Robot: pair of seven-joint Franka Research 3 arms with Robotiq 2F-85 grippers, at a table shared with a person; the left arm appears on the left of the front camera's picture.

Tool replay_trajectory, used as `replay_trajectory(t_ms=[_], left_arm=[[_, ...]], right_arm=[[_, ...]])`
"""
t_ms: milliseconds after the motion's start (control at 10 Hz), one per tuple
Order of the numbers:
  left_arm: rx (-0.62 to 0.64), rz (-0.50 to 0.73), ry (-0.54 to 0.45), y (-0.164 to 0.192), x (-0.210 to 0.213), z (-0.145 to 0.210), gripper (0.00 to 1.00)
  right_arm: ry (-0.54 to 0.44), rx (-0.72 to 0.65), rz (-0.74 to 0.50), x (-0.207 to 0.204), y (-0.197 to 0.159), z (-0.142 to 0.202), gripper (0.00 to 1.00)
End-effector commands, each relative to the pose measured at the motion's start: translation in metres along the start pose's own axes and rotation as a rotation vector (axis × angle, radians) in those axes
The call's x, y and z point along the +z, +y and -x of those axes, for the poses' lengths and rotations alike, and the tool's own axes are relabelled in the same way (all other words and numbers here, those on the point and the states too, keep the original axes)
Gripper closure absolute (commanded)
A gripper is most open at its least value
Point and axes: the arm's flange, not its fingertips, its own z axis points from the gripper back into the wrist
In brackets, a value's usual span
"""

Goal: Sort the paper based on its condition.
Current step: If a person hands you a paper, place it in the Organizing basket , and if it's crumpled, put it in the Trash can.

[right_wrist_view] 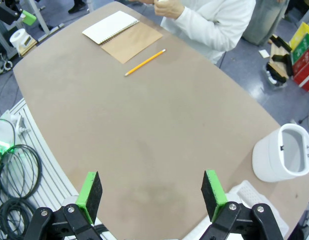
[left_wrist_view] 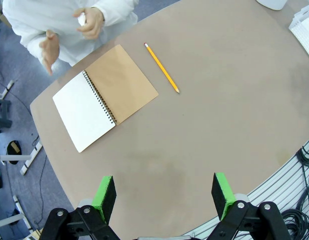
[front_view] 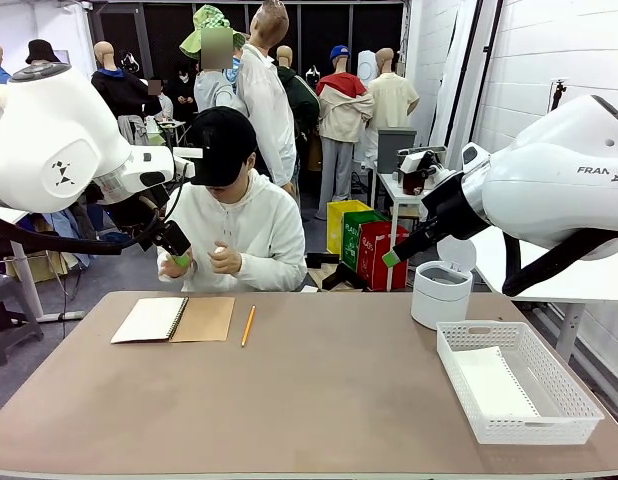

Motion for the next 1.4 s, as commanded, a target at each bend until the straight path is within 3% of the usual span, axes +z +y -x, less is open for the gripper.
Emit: replay_trajectory(t_ms=[0, 1300], left_arm=[[0.002, 0.003, -0.007, 0.0011, 0.0005, -0.0002, 0.00], [0.002, 0.003, -0.007, 0.0011, 0.0005, -0.0002, 0.00]], right_arm=[[0.003, 0.000, 0.004, -0.0003, 0.0006, 0.0010, 0.00], [0.003, 0.000, 0.004, -0.0003, 0.0006, 0.0010, 0.00]])
